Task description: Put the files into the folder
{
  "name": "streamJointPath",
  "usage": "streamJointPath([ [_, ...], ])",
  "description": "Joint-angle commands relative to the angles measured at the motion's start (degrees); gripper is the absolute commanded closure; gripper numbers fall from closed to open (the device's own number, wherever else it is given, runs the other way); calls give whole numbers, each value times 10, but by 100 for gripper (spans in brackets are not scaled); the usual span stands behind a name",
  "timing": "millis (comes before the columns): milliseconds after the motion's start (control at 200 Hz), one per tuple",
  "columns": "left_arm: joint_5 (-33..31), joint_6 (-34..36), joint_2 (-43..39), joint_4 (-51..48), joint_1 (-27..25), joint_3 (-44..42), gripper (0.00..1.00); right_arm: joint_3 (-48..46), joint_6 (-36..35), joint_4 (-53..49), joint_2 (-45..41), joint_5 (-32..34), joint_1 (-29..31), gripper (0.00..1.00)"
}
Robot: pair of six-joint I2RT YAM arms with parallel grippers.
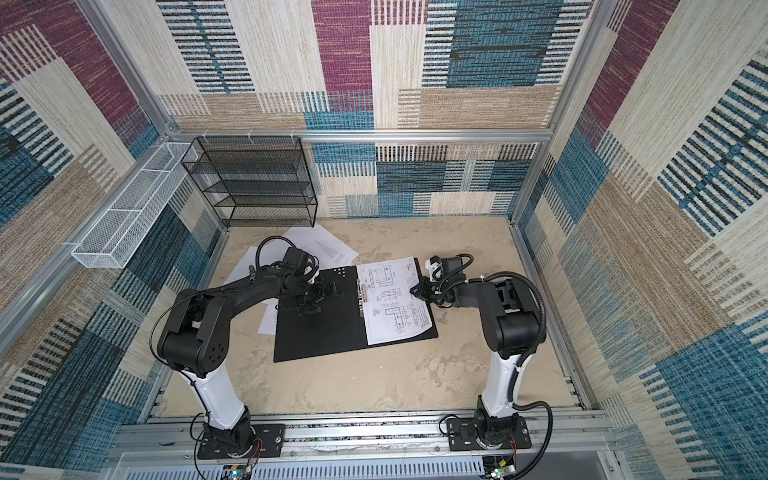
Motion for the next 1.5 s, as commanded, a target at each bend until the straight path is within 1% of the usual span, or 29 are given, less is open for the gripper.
streamJointPath([
  [0, -37, 2, 16, -26, -1, -9, 0, 5, 11, -14, 8, 4, 7, 100],
  [165, -36, 2, 17, -25, 0, -10, 0, 12, 19, -18, 8, 12, 10, 100],
  [295, -35, 1, 17, -24, 0, -12, 0, 8, 7, -40, -6, 33, 10, 100],
  [601, -32, -1, 21, -20, 0, -11, 0, 6, -8, -66, -26, 56, 10, 100],
  [726, -32, -3, 21, -18, 0, -13, 0, 12, -11, -74, -22, 58, 10, 94],
  [771, -31, -2, 21, -17, 0, -14, 0, 14, -11, -74, -21, 58, 10, 87],
  [856, -31, -3, 22, -17, 0, -14, 0, 15, -10, -75, -22, 57, 10, 82],
  [901, -30, -3, 22, -17, 0, -15, 0, 15, -8, -76, -23, 57, 10, 75],
  [1017, -30, -4, 23, -16, 1, -14, 0, 15, -3, -78, -26, 56, 9, 69],
  [1067, -29, -3, 24, -16, 0, -14, 0, 15, 1, -81, -29, 61, 10, 67],
  [1137, -30, -3, 24, -16, 0, -14, 0, 12, 3, -82, -34, 61, 10, 57],
  [1217, -29, -3, 27, -17, 0, -13, 0, 13, 8, -88, -36, 64, 10, 47],
  [1327, -26, -3, 30, -15, 0, -12, 0, 6, 21, -91, -44, 59, 10, 41],
  [1412, -25, -4, 32, -13, 0, -12, 0, -1, 32, -91, -49, 57, 11, 40],
  [1457, -21, -2, 35, -12, 0, -10, 0, -6, 36, -91, -52, 58, 12, 36],
  [1492, -18, -2, 37, -12, -1, -10, 0, -9, 40, -92, -53, 61, 12, 36],
])
